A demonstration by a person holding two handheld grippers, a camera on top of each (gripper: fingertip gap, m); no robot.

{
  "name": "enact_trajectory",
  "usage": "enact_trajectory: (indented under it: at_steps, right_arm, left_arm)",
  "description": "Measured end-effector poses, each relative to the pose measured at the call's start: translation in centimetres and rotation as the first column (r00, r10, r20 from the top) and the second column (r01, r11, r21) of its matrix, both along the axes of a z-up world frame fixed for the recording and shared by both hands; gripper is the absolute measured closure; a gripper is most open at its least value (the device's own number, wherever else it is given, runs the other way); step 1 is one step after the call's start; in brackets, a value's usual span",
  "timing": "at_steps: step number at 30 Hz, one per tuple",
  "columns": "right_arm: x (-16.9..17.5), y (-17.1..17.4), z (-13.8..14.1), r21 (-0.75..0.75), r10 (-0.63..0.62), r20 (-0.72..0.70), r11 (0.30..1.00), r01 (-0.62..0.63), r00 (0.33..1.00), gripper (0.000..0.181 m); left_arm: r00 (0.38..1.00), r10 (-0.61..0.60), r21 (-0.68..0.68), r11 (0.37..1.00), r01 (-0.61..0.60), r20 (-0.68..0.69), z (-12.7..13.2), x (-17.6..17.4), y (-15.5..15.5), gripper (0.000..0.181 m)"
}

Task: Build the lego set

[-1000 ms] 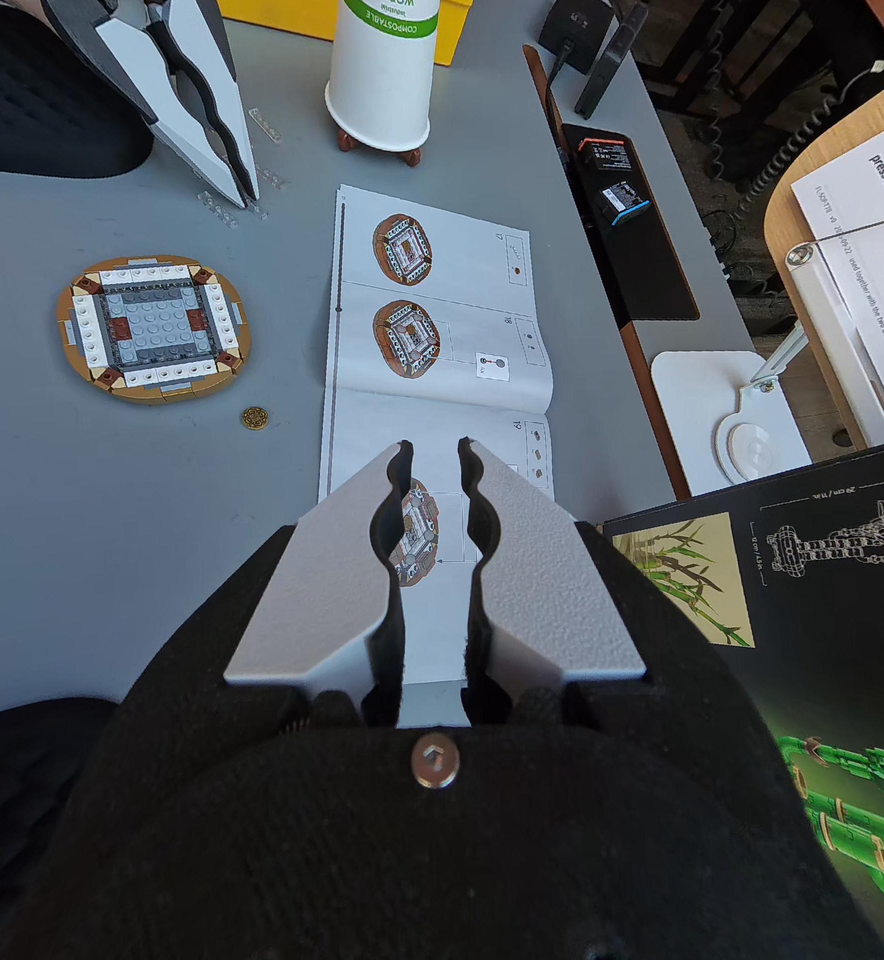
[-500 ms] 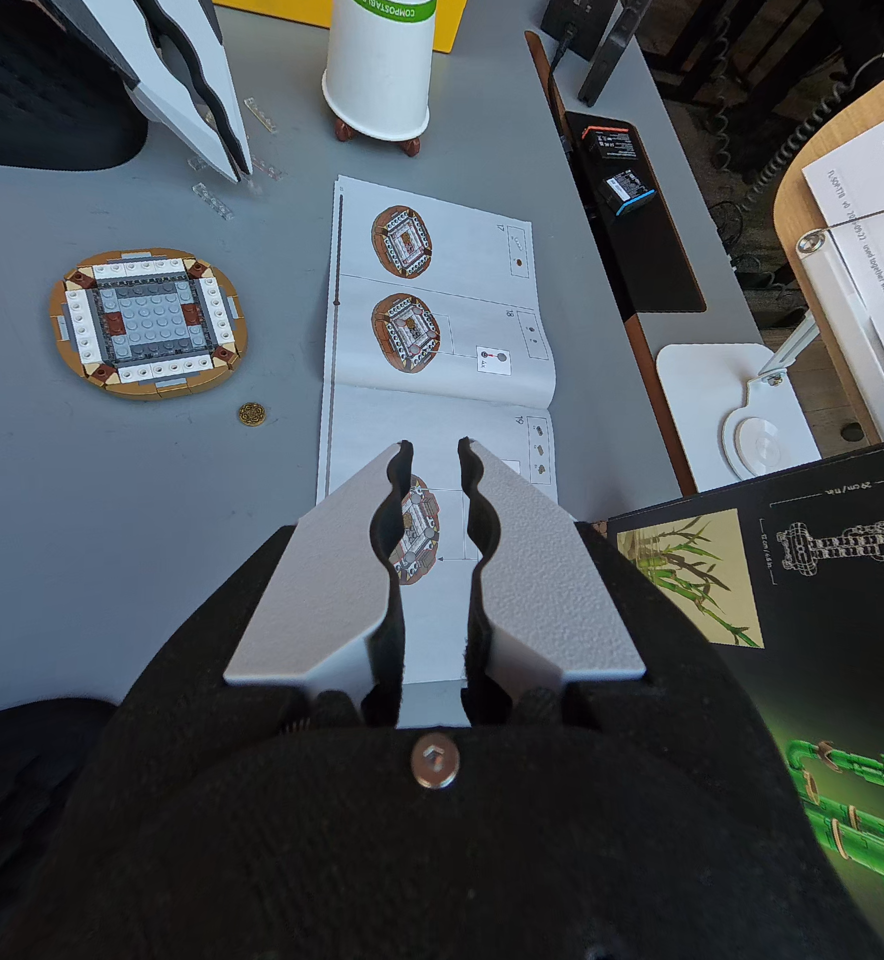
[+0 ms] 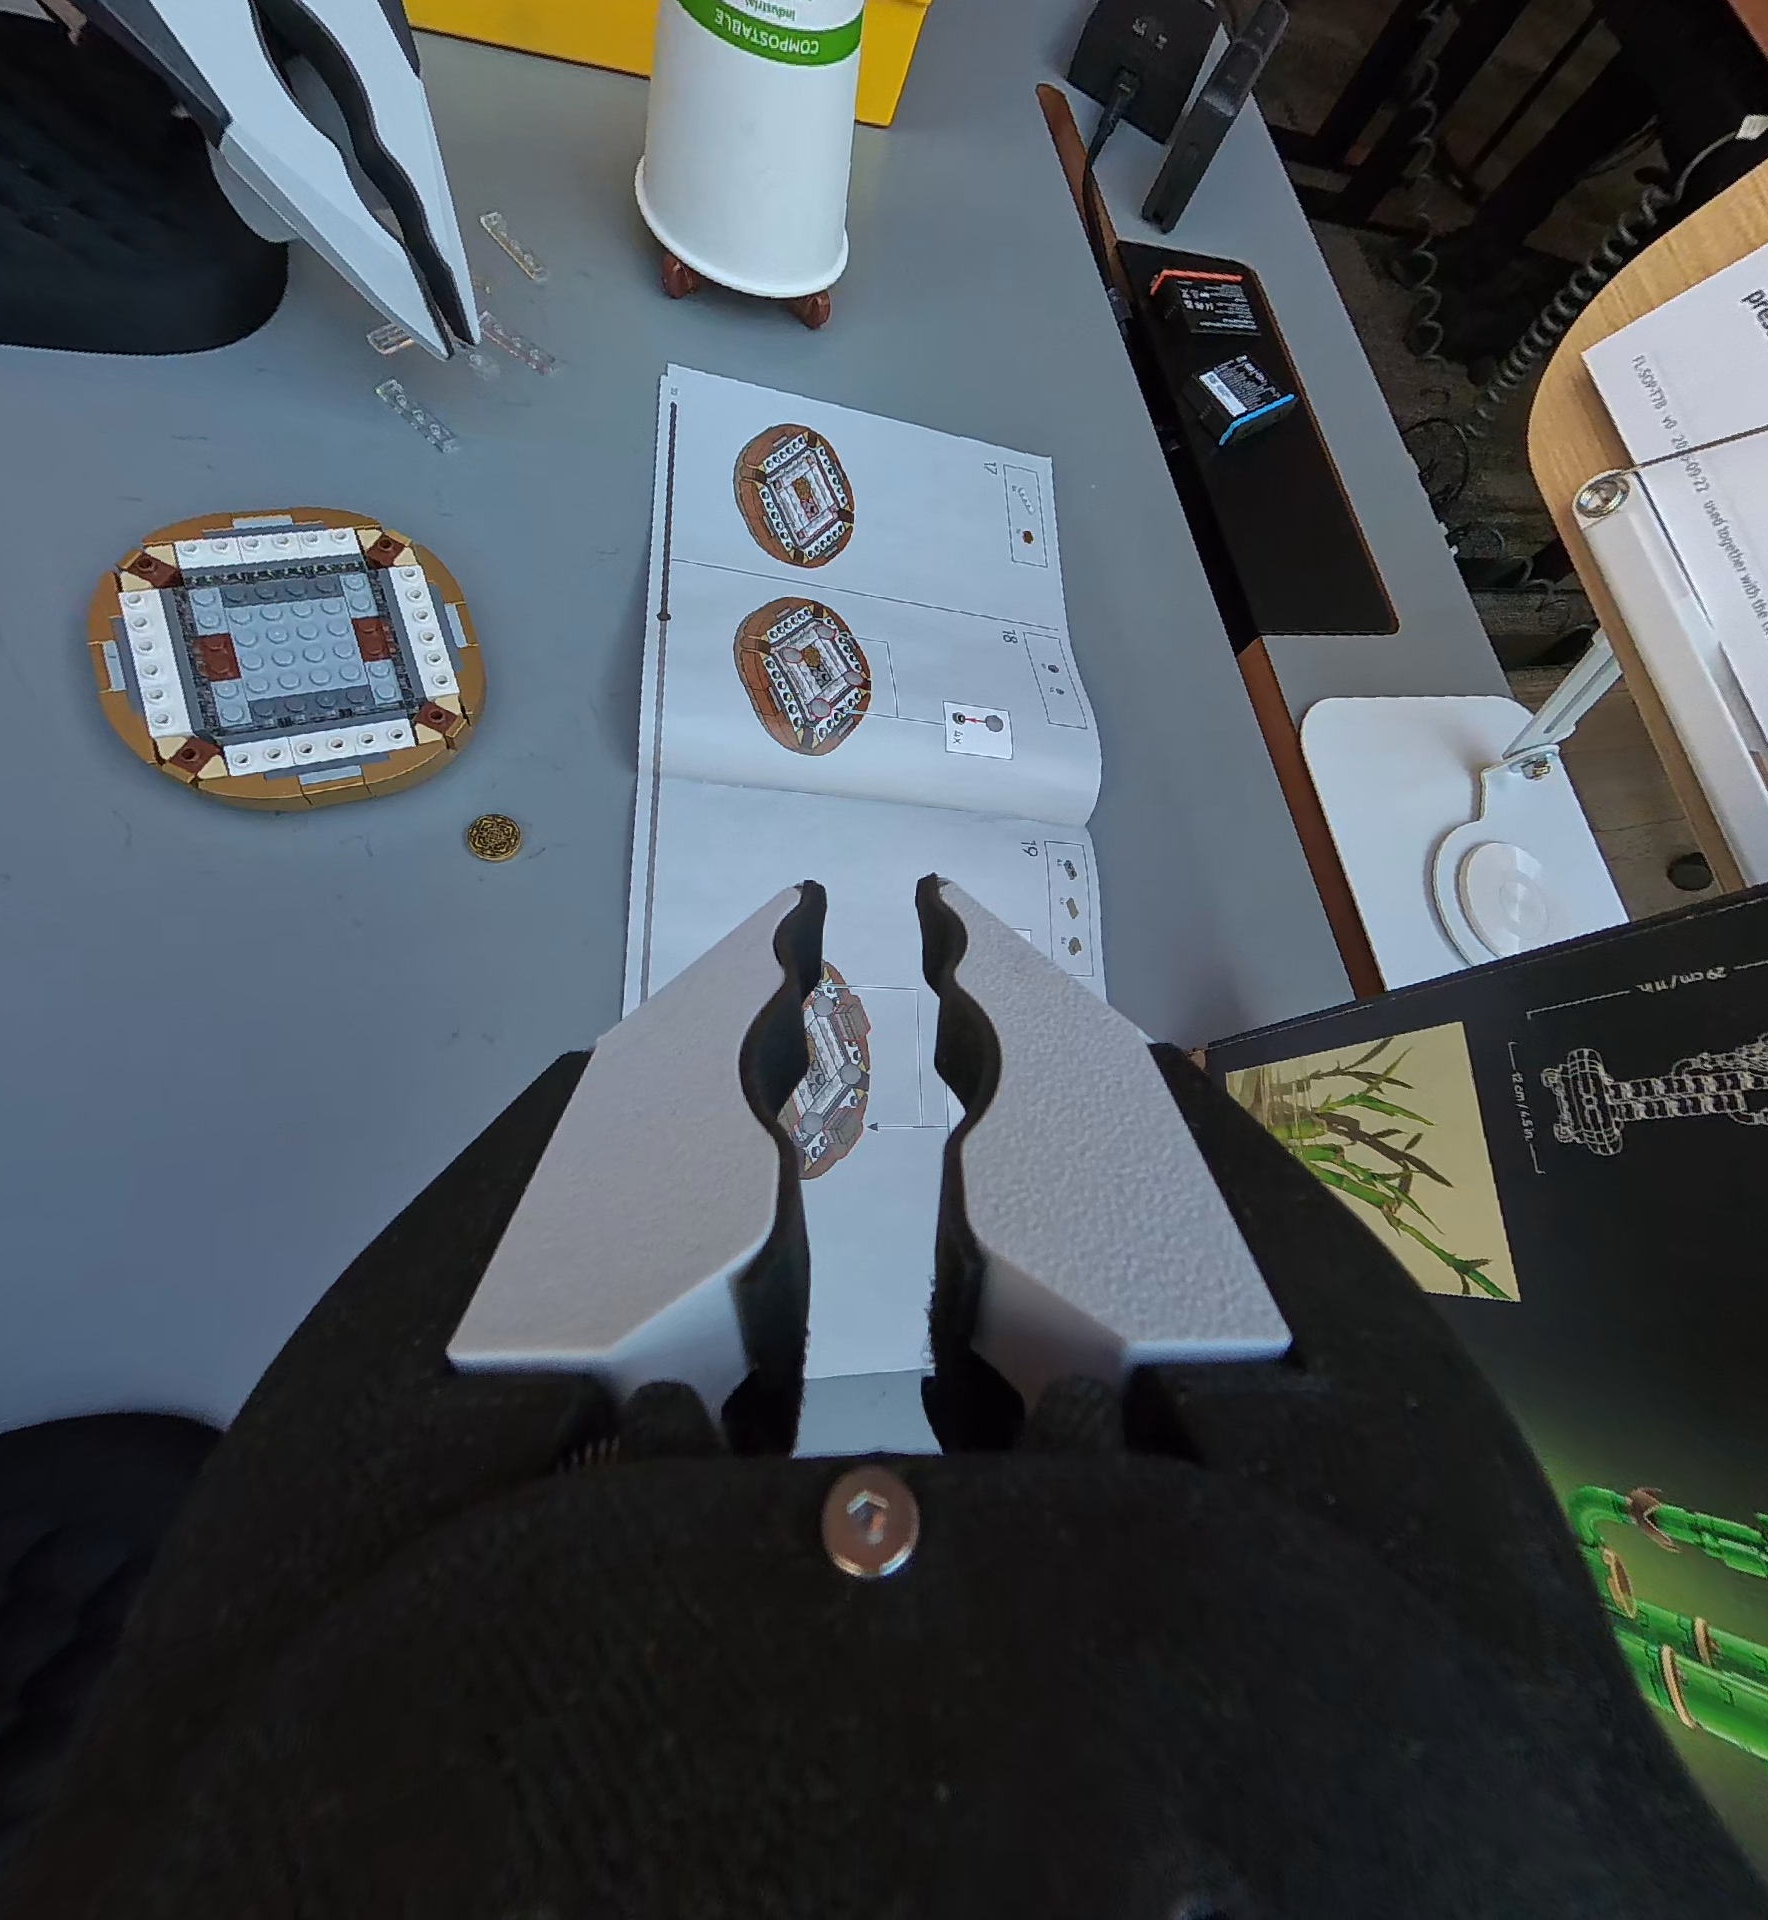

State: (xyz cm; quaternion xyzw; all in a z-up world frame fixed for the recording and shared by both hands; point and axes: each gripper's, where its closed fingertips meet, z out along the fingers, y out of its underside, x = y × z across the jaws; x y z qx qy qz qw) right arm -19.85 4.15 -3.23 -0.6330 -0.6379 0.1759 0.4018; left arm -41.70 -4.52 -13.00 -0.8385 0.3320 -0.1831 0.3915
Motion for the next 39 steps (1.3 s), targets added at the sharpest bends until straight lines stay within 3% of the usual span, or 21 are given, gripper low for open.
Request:
enact_trajectory:
  at_steps: [30,39]
  right_arm:
    - [-0.1,0.5,-0.6,-0.006,-0.005,-0.001,1.000,0.005,1.000,0.163]
    - [-0.2,0.9,-1.7,-0.019,-0.012,0.034,1.000,0.013,0.999,0.163]
  left_arm:
    - [0.994,-0.030,-0.002,1.000,0.031,0.104,1.8,1.2,-0.5,0.175]
    - [0.985,0.046,-0.092,0.995,-0.031,0.168,1.0,0.5,-0.3,0.175]
